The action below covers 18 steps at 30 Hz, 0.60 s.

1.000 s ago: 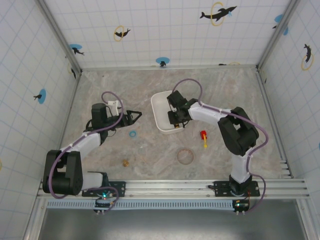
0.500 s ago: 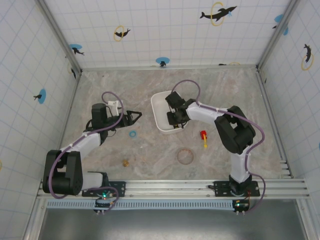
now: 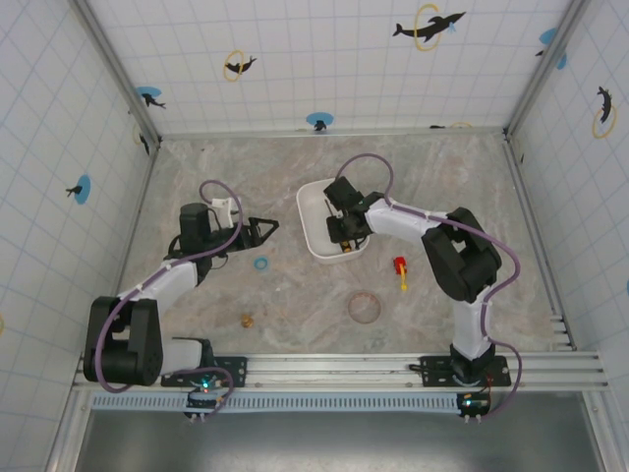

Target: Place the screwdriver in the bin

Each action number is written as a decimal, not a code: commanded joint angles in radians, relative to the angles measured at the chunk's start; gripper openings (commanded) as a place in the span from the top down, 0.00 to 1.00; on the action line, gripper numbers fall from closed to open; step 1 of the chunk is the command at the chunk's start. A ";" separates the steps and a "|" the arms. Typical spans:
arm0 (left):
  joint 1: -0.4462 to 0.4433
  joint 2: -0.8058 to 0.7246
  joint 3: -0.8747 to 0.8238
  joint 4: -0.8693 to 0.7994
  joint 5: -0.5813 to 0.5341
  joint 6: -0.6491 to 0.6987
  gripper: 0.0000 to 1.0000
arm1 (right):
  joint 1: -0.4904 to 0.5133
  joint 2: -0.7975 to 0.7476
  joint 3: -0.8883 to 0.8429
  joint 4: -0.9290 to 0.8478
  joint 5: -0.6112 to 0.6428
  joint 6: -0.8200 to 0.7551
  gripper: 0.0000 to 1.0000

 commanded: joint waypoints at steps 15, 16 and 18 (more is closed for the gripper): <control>-0.005 -0.317 -0.007 -0.074 -0.477 0.148 0.02 | -0.022 -0.292 -0.005 -0.092 0.077 -0.325 0.51; -0.005 -0.346 -0.003 -0.083 -0.538 0.170 0.02 | -0.032 -0.339 -0.030 -0.074 0.068 -0.349 0.51; -0.005 -0.388 0.000 -0.087 -0.649 0.200 0.02 | -0.058 -0.434 -0.086 -0.034 0.070 -0.377 0.51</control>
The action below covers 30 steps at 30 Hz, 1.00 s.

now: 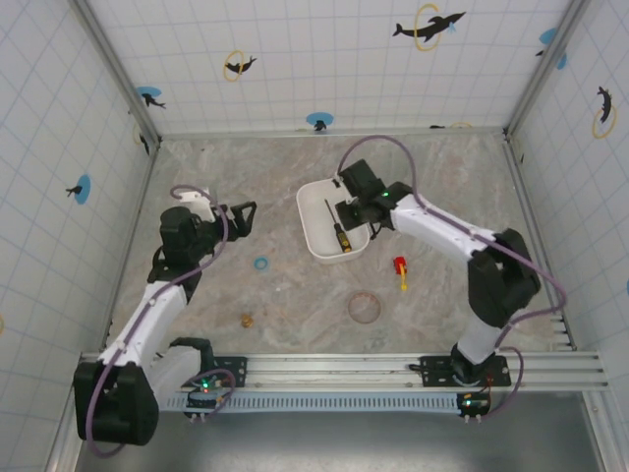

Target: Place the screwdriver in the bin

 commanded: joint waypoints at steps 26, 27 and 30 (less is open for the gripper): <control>0.007 0.224 -0.284 0.720 -0.434 0.418 0.03 | -0.652 -0.517 -0.940 1.104 0.176 -0.023 0.46; 0.011 0.233 -0.284 0.726 -0.427 0.423 0.03 | -0.652 -0.505 -0.951 1.128 0.198 -0.026 0.46; 0.020 0.261 -0.284 0.743 -0.433 0.439 0.03 | -0.655 -0.457 -1.005 1.257 0.252 -0.014 0.45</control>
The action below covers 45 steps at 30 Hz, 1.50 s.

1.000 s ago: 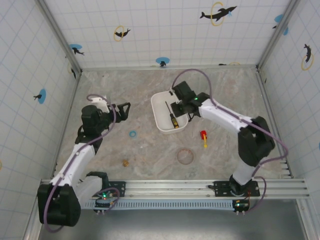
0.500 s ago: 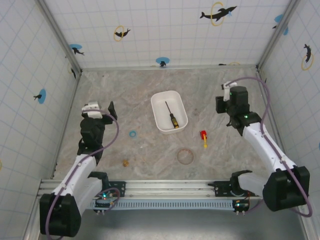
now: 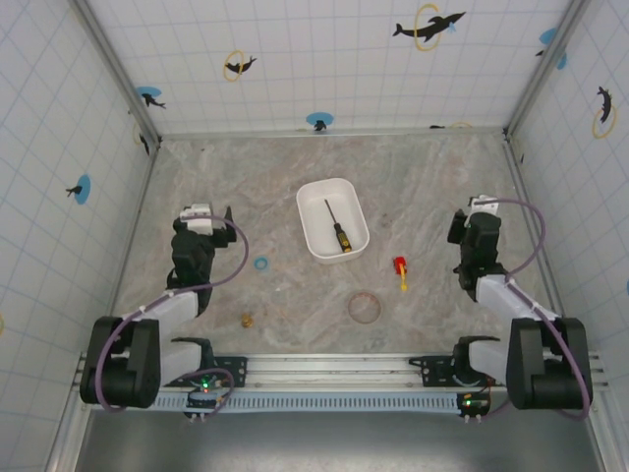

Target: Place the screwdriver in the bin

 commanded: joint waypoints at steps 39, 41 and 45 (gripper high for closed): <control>0.100 0.323 -0.005 0.324 0.042 -0.021 0.02 | 0.015 0.292 -0.060 0.494 0.114 0.016 0.01; 0.099 0.322 -0.005 0.322 0.042 -0.019 0.02 | 0.015 0.291 -0.060 0.494 0.113 0.016 0.01; 0.088 0.321 -0.007 0.322 0.024 -0.011 0.02 | 0.018 0.290 -0.063 0.497 0.116 0.015 0.01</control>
